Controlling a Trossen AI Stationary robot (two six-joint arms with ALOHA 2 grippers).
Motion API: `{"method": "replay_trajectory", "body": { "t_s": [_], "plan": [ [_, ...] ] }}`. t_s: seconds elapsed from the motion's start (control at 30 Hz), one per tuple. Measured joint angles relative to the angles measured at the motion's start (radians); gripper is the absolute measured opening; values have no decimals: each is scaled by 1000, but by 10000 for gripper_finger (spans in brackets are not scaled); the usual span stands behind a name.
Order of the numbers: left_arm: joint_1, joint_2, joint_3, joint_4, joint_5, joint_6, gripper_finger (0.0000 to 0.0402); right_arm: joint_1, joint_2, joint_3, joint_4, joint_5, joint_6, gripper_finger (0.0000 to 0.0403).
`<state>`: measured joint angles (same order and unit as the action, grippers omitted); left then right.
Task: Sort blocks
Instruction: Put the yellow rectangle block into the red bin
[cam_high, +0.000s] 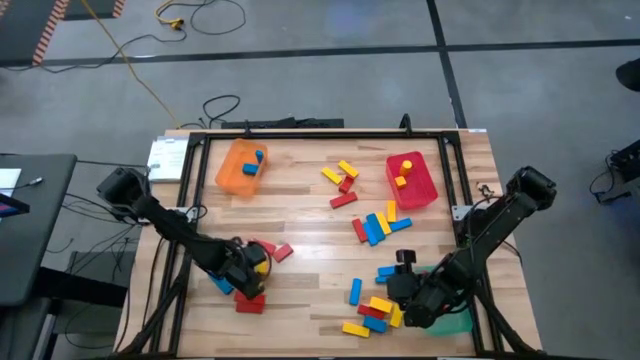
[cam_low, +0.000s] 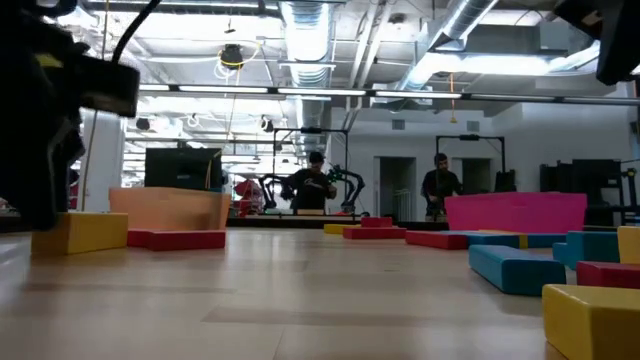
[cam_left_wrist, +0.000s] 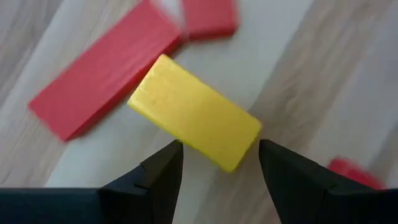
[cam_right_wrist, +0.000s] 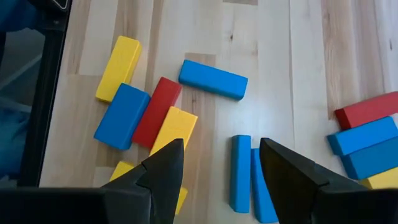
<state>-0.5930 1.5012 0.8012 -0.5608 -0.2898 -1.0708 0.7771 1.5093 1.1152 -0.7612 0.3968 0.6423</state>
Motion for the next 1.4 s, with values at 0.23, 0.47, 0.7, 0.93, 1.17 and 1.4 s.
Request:
{"method": "replay_trajectory", "body": {
  "t_s": [0.23,0.47,0.7,0.93,1.17,1.4],
  "plan": [
    [45,108,47,-3,-8,41,205,-1,0,0,12,24,-23,226],
    [76,129,49,22,-8,90,205,2,0,0,14,26,-23,226],
    [112,127,48,158,-33,197,205,1,0,0,16,31,-26,226],
    [170,129,47,184,-32,280,205,1,0,0,21,48,-25,226],
    [210,128,47,377,14,408,205,1,0,0,64,50,-46,226],
    [253,134,47,390,19,450,205,1,0,0,67,55,-49,226]
  ]
}}
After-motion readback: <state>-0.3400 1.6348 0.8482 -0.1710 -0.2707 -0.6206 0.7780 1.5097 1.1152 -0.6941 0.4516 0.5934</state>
